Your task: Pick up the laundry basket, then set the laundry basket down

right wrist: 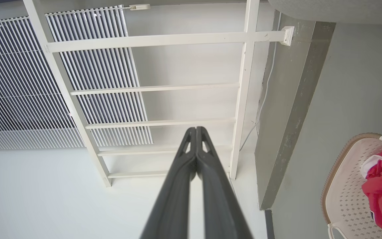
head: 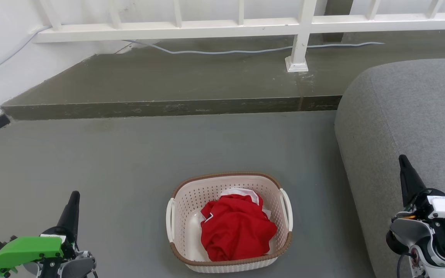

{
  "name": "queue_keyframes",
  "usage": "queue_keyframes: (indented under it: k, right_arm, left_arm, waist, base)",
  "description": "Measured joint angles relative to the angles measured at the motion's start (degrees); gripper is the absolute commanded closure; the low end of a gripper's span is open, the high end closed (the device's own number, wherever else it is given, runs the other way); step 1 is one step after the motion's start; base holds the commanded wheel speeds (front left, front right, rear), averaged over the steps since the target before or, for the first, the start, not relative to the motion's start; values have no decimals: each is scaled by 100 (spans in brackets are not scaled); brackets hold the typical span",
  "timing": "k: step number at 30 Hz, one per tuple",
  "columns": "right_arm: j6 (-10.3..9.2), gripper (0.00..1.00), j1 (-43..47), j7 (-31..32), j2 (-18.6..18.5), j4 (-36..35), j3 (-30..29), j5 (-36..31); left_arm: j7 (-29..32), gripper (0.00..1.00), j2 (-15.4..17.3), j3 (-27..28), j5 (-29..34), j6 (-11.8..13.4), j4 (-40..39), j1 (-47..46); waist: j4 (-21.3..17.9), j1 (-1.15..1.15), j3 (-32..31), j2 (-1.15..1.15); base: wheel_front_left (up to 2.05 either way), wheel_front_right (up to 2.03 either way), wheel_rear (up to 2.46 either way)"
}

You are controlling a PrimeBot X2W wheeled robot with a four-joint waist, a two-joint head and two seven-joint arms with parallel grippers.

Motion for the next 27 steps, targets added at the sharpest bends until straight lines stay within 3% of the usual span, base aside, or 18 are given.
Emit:
queue_keyframes:
  k: [27]
  right_arm:
    - [0,100,-3,7,16,27,-12,-1]
  left_arm:
    - [45,100,-5,31,0,-4,52,-3]
  waist:
    - [0,0,-1,0]
  base:
    - [0,0,0]
